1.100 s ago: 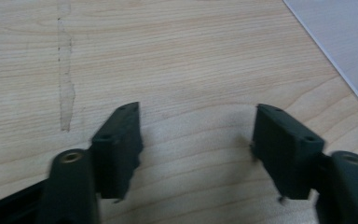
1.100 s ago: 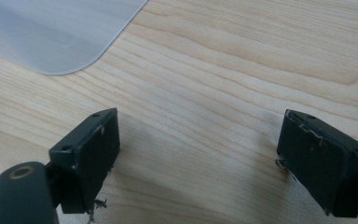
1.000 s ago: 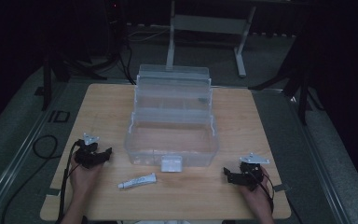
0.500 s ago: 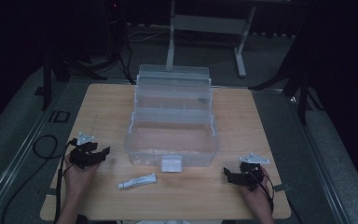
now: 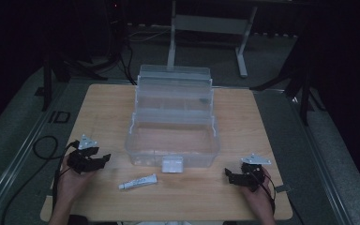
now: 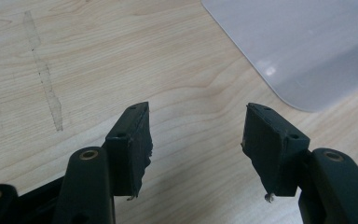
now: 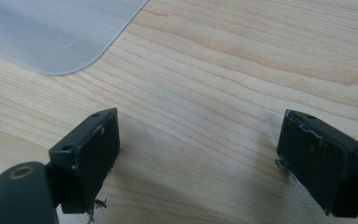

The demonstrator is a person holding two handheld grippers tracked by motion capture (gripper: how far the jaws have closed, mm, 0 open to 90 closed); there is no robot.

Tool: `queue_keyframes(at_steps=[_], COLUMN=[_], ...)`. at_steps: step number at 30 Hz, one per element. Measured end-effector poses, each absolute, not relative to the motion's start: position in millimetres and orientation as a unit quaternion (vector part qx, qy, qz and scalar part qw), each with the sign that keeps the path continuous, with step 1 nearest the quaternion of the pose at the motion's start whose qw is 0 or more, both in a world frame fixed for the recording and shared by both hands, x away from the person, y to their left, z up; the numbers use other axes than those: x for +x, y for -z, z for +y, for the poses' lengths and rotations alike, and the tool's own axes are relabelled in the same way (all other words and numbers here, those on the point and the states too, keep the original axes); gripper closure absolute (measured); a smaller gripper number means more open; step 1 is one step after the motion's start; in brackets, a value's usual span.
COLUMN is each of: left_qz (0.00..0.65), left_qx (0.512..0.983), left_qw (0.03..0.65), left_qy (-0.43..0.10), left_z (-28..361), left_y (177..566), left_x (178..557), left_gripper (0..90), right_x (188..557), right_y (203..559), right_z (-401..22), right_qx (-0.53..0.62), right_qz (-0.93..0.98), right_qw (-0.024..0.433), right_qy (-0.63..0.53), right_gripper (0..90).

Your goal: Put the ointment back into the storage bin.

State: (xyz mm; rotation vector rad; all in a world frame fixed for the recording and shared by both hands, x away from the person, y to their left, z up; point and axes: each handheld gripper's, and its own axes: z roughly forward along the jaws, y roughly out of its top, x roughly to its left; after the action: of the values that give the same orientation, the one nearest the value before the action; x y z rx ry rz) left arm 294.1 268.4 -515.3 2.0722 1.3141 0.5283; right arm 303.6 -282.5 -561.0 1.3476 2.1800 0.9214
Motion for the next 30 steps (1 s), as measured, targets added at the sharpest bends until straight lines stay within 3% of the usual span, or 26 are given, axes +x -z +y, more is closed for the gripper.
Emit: queue_keyframes(at_steps=[30], left_qz=[0.438], left_qx=[0.837], left_qw=[0.276], left_qy=[-0.176], left_z=[250], left_y=[485], left_x=[279], left_gripper=[42.0], right_x=[304], right_y=[561], right_z=[-283], right_qx=[0.484], right_qz=[0.783], right_qw=[0.208], right_qy=[-0.331], right_gripper=[12.8])
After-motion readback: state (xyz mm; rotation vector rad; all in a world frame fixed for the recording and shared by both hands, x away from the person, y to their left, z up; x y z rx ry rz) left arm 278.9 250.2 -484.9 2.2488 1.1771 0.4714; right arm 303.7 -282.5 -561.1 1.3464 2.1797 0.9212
